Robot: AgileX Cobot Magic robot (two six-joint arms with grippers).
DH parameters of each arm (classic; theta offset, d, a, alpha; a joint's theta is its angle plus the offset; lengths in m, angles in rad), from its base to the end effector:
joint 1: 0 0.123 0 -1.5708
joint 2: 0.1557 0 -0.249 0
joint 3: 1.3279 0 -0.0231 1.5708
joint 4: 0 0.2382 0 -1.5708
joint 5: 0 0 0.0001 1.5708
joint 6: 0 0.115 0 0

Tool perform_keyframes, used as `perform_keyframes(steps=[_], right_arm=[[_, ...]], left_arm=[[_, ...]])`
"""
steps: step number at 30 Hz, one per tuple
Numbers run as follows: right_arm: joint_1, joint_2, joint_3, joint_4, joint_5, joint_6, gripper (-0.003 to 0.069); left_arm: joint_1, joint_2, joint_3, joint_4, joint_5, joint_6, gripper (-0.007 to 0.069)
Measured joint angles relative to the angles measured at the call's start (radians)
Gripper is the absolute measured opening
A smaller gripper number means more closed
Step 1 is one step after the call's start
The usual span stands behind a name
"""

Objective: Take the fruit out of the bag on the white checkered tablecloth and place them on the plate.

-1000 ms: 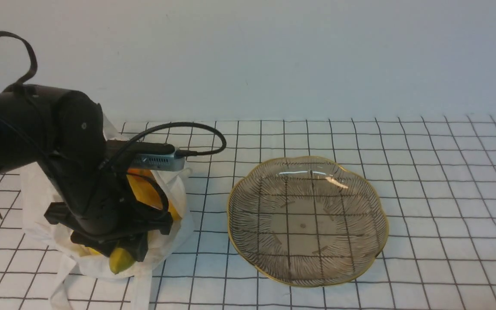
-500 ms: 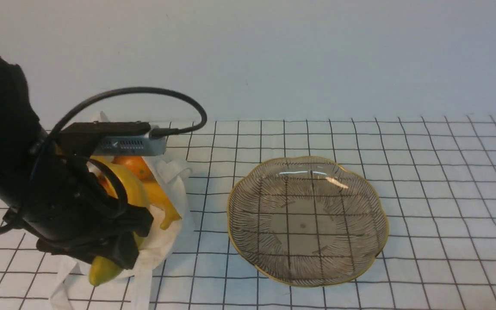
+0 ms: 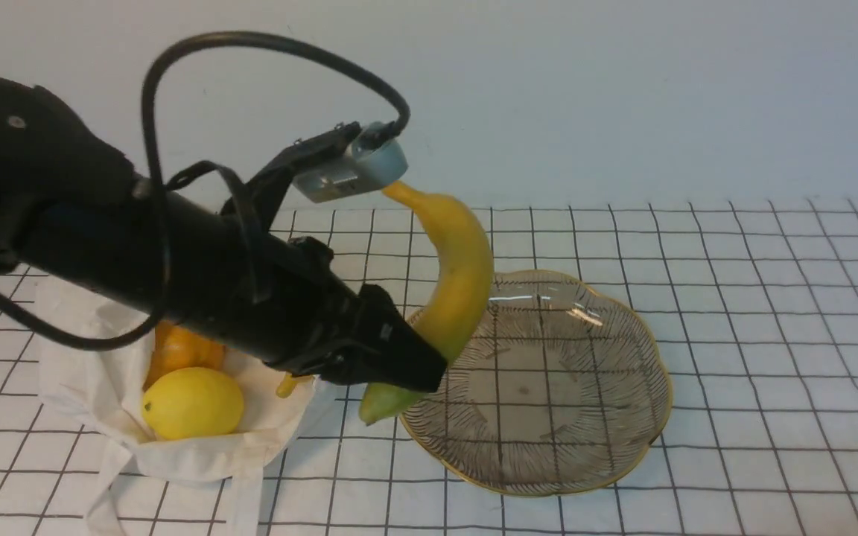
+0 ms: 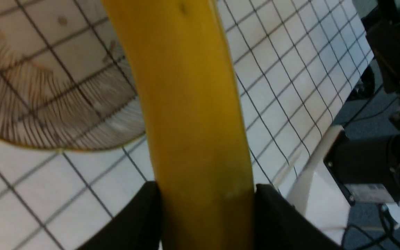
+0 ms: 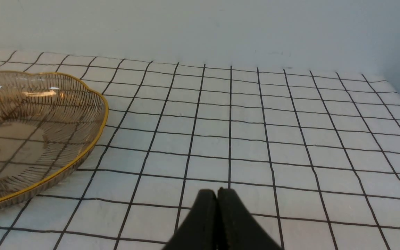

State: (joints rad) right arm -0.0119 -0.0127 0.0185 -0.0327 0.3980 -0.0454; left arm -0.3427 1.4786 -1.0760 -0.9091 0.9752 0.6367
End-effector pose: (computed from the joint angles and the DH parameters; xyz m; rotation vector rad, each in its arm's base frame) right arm 0.0983 -0.0026 0.1650 -0.0514 1.8871 -0.0718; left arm 0.2503 -0.1691 0.2439 0.7001 2.4727 -1.0492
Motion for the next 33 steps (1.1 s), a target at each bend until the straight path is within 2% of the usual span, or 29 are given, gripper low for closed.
perform_keyframes(steps=[5, 9, 13, 15, 18, 20, 22, 24, 26, 27, 29, 32, 33], right_arm=[[0.0, 0.0, 0.0, 0.0, 0.0, 0.0, -0.0014], [0.0, 0.0, 0.0, 0.0, 0.0, 0.0, -0.0014], [0.0, 0.0, 0.0, 0.0, 0.0, 0.0, -0.0014], [0.0, 0.0, 0.0, 0.0, 0.0, 0.0, -0.0014], [0.0, 0.0, 0.0, 0.0, 0.0, 0.0, -0.0014], [0.0, 0.0, 0.0, 0.0, 0.0, 0.0, -0.0014], [0.0, 0.0, 0.0, 0.0, 0.0, 0.0, -0.0014], [0.0, 0.0, 0.0, 0.0, 0.0, 0.0, -0.0014], [0.0, 0.0, 0.0, 0.0, 0.0, 0.0, -0.0014], [0.0, 0.0, 0.0, 0.0, 0.0, 0.0, -0.0014], [0.0, 0.0, 0.0, 0.0, 0.0, 0.0, -0.0014], [0.0, 0.0, 0.0, 0.0, 0.0, 0.0, -0.0014], [0.0, 0.0, 0.0, 0.0, 0.0, 0.0, -0.0014]], left_arm=[[-0.086, 0.147, 0.0, -0.049, -0.179, 0.089, 0.0298], [-0.125, 0.264, 0.0, -0.074, -0.32, 0.104, 0.0314], [-0.127, 0.323, 0.0, -0.107, -0.358, 0.104, 0.0407], [-0.127, 0.343, 0.0, -0.112, -0.353, 0.106, 0.0523], [-0.126, 0.346, 0.0, -0.111, -0.345, 0.107, 0.0623], [-0.11, 0.341, -0.002, -0.107, -0.326, 0.102, 0.0658], [-0.084, 0.324, -0.002, -0.081, -0.3, 0.075, 0.065], [-0.045, 0.29, -0.002, -0.028, -0.267, 0.02, 0.06], [0.004, 0.215, -0.002, 0.1, -0.228, -0.07, 0.0485], [0.014, 0.207, -0.002, 0.114, -0.225, -0.079, 0.0455], [0.067, 0.082, -0.002, 0.312, -0.174, -0.209, 0.021], [0.108, -0.098, -0.002, 0.493, -0.131, -0.334, 0.0038], [0.117, -0.167, -0.002, 0.524, -0.125, -0.358, 0.0021]])
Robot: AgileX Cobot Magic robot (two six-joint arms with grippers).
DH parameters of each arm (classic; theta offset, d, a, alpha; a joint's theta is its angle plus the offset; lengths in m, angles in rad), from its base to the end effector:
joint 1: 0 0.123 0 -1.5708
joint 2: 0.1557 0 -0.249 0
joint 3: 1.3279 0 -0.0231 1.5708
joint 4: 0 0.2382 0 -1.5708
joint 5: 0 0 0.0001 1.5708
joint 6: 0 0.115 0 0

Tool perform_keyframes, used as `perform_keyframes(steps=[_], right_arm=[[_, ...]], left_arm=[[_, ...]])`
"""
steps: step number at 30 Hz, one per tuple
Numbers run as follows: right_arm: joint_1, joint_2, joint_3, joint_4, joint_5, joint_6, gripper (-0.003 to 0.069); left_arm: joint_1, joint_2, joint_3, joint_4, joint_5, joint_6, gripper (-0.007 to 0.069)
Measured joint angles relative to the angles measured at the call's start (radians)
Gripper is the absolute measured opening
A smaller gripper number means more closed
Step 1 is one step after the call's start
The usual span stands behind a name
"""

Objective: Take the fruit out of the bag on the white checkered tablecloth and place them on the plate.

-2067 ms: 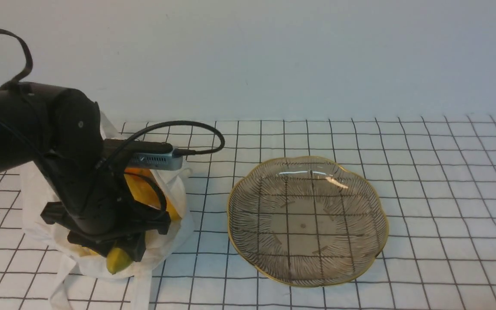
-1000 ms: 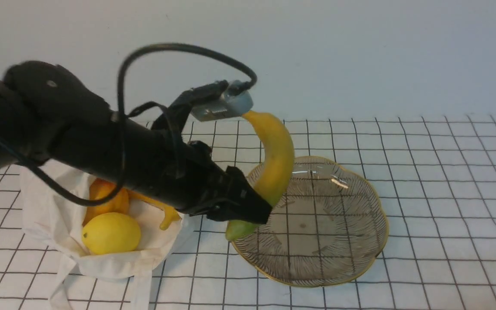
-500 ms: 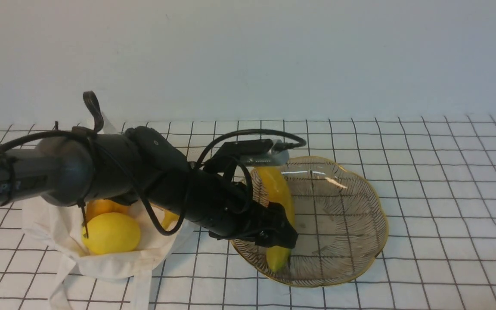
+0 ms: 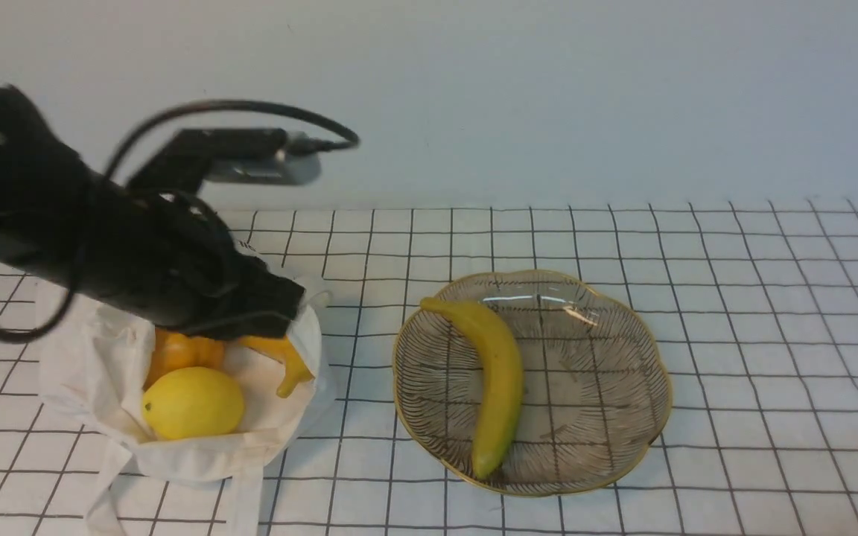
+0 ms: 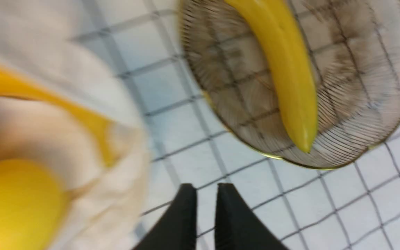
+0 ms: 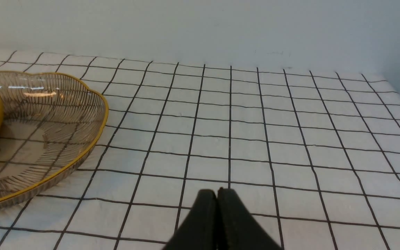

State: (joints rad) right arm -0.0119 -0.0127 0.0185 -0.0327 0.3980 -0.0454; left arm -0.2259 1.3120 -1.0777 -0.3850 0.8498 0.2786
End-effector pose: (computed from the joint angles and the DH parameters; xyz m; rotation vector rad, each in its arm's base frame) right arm 0.0983 -0.0026 0.1650 -0.0514 1.8871 -0.0718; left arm 0.2624 -0.0936 0.2682 0.4206 2.4952 -0.4451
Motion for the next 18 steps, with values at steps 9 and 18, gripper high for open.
perform_keyframes(steps=[9, 18], right_arm=[[0.0, 0.0, 0.0, 0.0, 0.0, 0.0, -0.0014], [0.0, 0.0, 0.0, 0.0, 0.0, 0.0, -0.0014]], left_arm=[[0.023, -0.637, 0.047, 0.091, 0.003, -0.079, -0.0008], [0.023, -1.049, 0.27, 0.247, -0.033, -0.272, -0.0008]])
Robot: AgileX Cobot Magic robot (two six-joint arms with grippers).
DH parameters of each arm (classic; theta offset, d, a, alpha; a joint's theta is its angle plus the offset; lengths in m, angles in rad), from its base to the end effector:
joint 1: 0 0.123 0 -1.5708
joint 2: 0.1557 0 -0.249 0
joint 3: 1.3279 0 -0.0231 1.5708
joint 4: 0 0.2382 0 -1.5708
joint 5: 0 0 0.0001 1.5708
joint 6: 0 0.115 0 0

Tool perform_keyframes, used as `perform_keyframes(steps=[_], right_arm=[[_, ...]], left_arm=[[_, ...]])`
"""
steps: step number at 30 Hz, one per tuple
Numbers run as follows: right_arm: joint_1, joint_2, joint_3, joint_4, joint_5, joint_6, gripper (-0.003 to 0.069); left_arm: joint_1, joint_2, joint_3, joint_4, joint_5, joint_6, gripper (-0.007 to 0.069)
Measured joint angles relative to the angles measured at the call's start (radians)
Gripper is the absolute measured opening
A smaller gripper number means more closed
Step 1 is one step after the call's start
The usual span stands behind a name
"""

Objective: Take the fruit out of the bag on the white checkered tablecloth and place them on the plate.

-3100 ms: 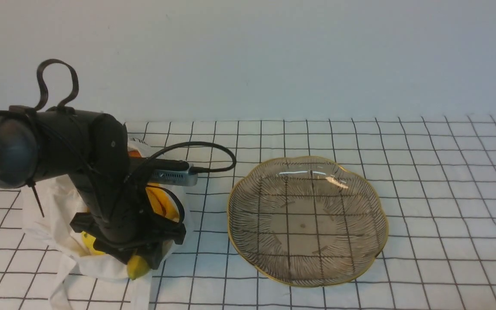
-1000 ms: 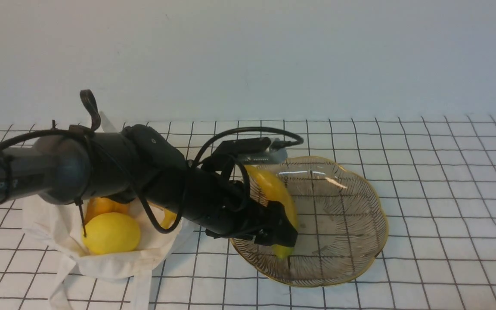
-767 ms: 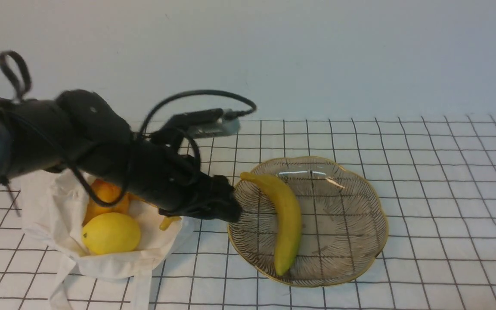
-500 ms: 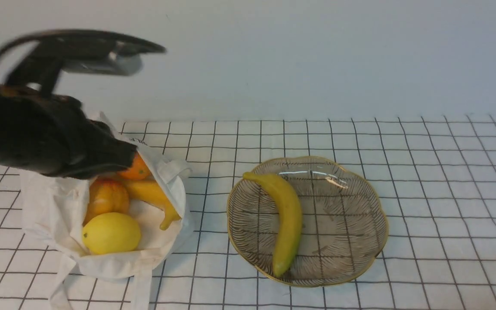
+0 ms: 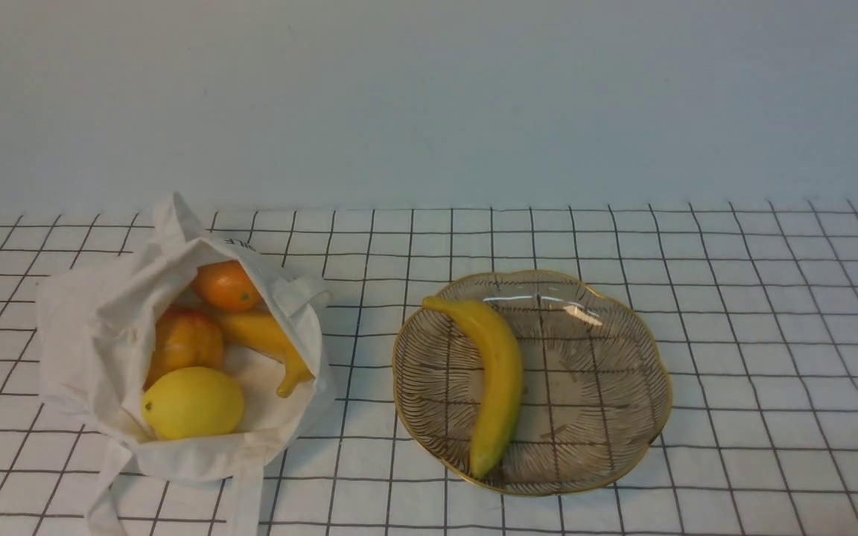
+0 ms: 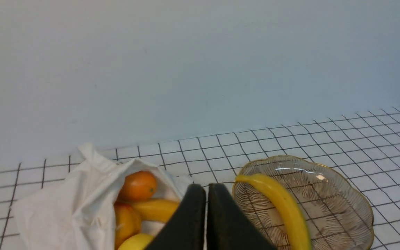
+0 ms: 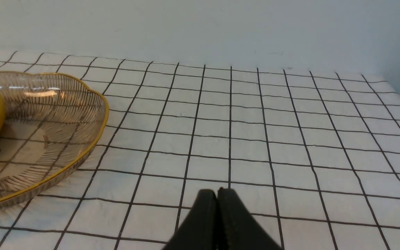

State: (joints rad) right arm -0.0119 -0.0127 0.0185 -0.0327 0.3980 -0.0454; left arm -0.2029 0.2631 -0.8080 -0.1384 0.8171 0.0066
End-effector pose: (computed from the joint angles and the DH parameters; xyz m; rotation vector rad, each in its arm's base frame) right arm 0.0983 -0.0026 0.1650 -0.0514 1.8871 -0.0718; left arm 0.0600 -0.0242 0.3630 0.1744 1.7510 -0.3006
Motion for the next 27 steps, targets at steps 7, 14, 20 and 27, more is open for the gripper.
perform_keyframes(steps=[7, 14, 20, 27], right_arm=[[0.0, 0.0, 0.0, 0.0, 0.0, 0.0, -0.0014], [0.0, 0.0, 0.0, -0.002, 0.0, 0.0, -0.0014], [0.0, 0.0, 0.0, -0.002, 0.0, 0.0, -0.0014], [0.0, 0.0, 0.0, -0.002, 0.0, 0.0, -0.0014]], left_arm=[[0.0, -0.264, 0.098, 0.019, -0.073, -0.022, -0.0008], [0.0, -0.288, 0.127, 0.037, -0.09, -0.021, -0.0008], [0.0, -0.288, 0.225, 0.052, -0.145, -0.019, -0.0007], [0.0, -0.286, 0.369, 0.156, -0.15, -0.019, -0.0007]])
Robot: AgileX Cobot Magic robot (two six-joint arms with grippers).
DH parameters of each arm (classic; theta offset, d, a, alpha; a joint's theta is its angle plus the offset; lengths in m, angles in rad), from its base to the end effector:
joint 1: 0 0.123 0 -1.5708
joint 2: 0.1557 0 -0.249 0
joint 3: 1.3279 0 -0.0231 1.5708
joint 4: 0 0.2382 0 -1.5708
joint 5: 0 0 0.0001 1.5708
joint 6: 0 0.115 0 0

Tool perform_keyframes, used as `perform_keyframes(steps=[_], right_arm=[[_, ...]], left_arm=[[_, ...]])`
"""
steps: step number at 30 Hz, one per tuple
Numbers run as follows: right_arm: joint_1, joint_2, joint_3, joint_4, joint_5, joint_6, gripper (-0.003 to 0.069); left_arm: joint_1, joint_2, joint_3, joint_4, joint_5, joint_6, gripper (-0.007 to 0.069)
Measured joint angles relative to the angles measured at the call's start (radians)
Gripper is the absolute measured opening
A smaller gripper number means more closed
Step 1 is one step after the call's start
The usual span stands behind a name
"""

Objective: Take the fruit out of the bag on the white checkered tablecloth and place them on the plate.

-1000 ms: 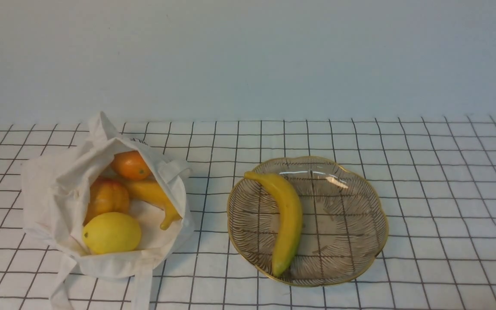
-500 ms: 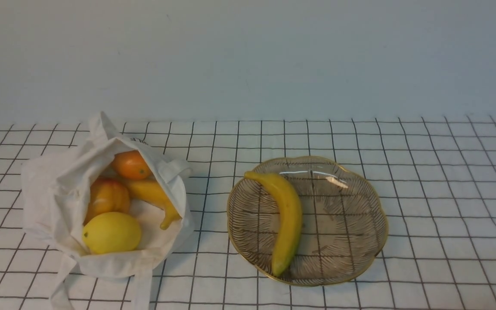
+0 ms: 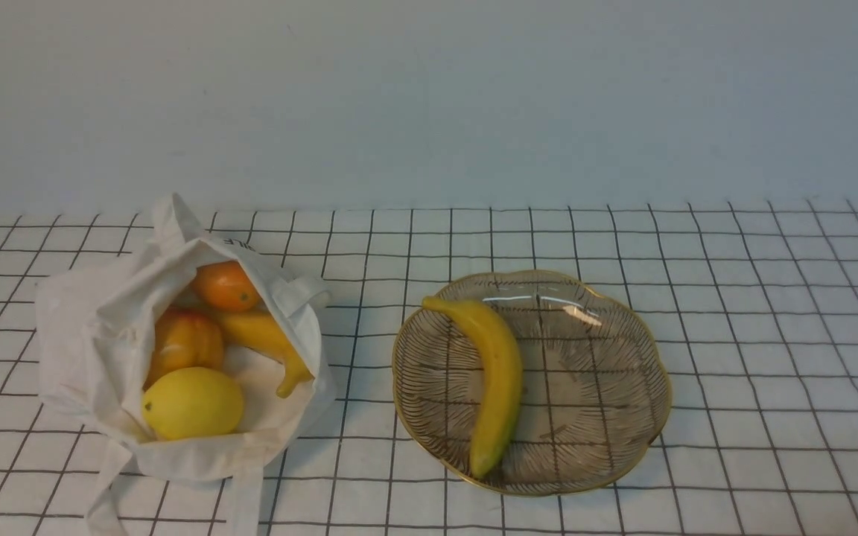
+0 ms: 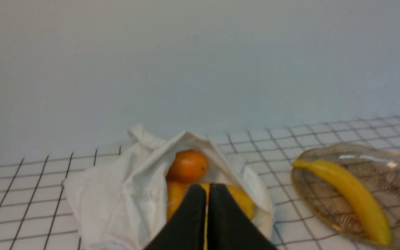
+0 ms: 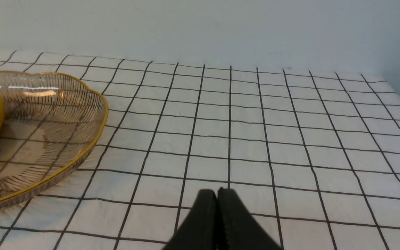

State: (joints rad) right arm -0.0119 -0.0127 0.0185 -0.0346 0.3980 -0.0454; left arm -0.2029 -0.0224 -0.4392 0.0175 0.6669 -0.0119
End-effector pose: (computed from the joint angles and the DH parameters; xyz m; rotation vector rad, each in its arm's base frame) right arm 0.0983 -0.0027 0.1650 -0.0525 1.8871 -0.0737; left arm 0.0576 -0.0106 0.2864 0.1647 1.6828 -0.1416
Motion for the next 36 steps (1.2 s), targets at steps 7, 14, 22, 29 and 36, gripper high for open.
perform_keyframes(steps=[7, 14, 22, 29, 36], right_arm=[[0.0, 0.0, 0.0, 0.0, 0.0, 0.0, -0.0014], [0.0, 0.0, 0.0, 0.0, 0.0, 0.0, -0.0014], [0.0, 0.0, 0.0, 0.0, 0.0, 0.0, -0.0014], [0.0, 0.0, 0.0, 0.0, 0.0, 0.0, -0.0014], [0.0, 0.0, 0.0, 0.0, 0.0, 0.0, -0.0014]], left_arm=[[0.0, 0.002, 0.197, 0.038, -0.143, 0.005, -0.0007], [0.028, 0.003, 0.427, 0.041, -0.407, 0.012, -0.0007], [0.112, 0.003, 0.467, 0.023, -0.303, 0.012, -0.0007], [0.139, 0.003, 0.468, 0.015, -0.292, 0.012, -0.0007], [0.139, 0.003, 0.468, 0.014, -0.289, 0.012, -0.0007]])
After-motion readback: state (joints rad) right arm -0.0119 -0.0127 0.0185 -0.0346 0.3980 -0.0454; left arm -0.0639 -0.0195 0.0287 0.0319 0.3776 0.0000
